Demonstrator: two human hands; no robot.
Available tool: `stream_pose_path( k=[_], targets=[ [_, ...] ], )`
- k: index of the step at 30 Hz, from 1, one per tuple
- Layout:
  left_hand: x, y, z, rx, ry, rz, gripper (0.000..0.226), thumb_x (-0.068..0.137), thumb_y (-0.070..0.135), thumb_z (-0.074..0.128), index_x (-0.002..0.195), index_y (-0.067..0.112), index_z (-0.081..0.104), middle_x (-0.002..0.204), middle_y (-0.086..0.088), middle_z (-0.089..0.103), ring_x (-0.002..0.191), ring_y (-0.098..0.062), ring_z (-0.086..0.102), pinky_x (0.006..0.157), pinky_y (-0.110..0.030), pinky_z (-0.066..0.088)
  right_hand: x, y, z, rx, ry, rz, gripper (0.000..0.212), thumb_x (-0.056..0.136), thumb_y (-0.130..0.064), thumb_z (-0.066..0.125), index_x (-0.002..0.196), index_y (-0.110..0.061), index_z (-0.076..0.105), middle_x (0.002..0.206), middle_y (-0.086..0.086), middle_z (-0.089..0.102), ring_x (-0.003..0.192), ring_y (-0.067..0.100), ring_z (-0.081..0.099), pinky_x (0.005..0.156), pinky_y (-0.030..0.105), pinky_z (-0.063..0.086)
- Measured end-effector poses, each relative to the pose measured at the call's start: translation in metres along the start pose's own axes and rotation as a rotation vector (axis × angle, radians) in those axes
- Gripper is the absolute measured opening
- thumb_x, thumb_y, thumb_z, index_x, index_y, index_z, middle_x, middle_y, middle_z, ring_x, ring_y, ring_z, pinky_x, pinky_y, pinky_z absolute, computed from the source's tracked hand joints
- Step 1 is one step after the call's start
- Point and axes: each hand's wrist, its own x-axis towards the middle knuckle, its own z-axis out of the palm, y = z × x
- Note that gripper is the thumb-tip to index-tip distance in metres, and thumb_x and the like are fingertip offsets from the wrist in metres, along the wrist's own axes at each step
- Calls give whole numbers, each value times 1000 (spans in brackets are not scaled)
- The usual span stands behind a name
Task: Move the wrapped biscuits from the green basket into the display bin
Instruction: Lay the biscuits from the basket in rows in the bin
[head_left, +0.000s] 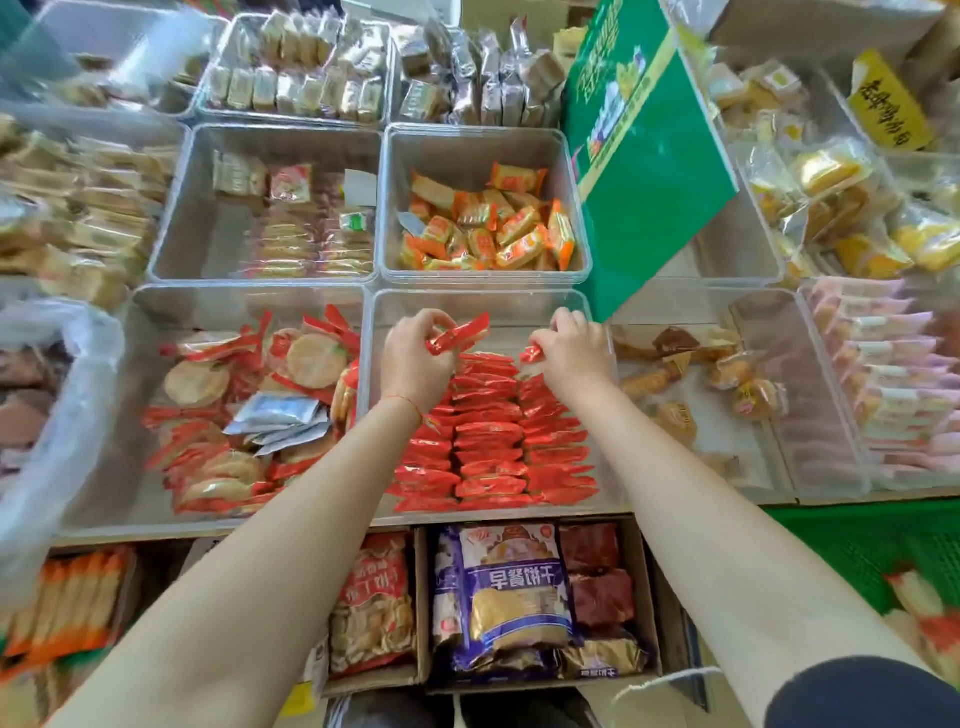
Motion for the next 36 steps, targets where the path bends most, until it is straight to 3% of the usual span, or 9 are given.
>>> stream_pose_path(
  k=[3, 11, 16, 20, 23, 25, 29, 32, 36],
  targets=[
    [7, -13, 4, 24, -17, 16, 18, 79, 20, 72, 91, 30, 62, 87, -2, 63, 89, -25, 57, 78, -40, 49, 8, -3, 13, -56, -100, 4, 32, 90, -3, 49, 110, -18, 69, 109, 7, 54, 108, 30, 49, 95, 40, 36],
    [22, -27, 15, 54, -7, 36, 16, 82, 16, 69, 94, 25, 63, 89, -1, 60, 91, -25, 55, 75, -37, 47, 36, -8, 30, -26, -415, 0, 42, 90, -6, 52, 128, -21, 62, 120, 9, 64, 110, 32, 60, 90, 40, 50],
    [31, -21, 21, 101, 28, 90, 20, 81, 10, 66, 97, 21, 62, 92, 2, 56, 95, -21, 49, 74, -23, 31, 53, -12, 30, -16, -663, 27, 41, 91, -12, 46, 130, -18, 58, 126, 11, 62, 111, 32, 60, 90, 39, 48],
    [41, -15, 28, 85, 39, 163, 22, 81, 6, 65, 98, 21, 63, 94, 4, 58, 94, -23, 50, 77, -29, 38, 61, -13, 28, 39, -801, 14, 37, 91, -9, 44, 125, -10, 61, 124, 13, 63, 103, 30, 60, 90, 36, 50],
    [47, -10, 37, 83, 6, 198, 24, 82, 6, 64, 102, 19, 66, 102, 0, 63, 98, -24, 52, 82, -30, 42, 61, -9, 22, 202, -734, 86, 45, 93, -12, 50, 137, -10, 51, 133, 13, 57, 113, 30, 57, 91, 35, 48],
    [51, -7, 43, 83, -6, 213, 25, 82, 6, 64, 104, 19, 67, 104, 0, 64, 100, -25, 53, 84, -26, 38, 61, -3, 12, 367, -548, 122, 46, 91, -17, 58, 136, -11, 50, 134, 10, 54, 116, 29, 56, 91, 36, 48],
    [54, 2, 53, 89, -33, 227, 25, 83, 5, 64, 103, 19, 68, 104, -2, 65, 102, -26, 54, 84, -25, 36, 58, 2, -13, 609, -191, 107, 39, 83, -13, 65, 116, -20, 45, 114, 1, 52, 97, 22, 56, 71, 32, 44],
    [54, 15, 58, 68, -69, 236, 23, 84, 7, 64, 104, 17, 67, 103, -1, 67, 101, -25, 57, 83, -30, 43, 56, 2, -26, 624, -137, -31, 51, 77, -14, 69, 123, -24, 49, 116, -1, 54, 105, 19, 53, 82, 35, 48],
    [50, 29, 60, -22, -111, 228, 25, 85, 8, 62, 110, 11, 59, 103, -3, 66, 97, -21, 61, 81, -30, 47, 57, 6, -25, 456, -93, -55, 31, 84, -18, 65, 114, -22, 63, 110, 0, 68, 107, 25, 59, 92, 42, 46]
  ],
)
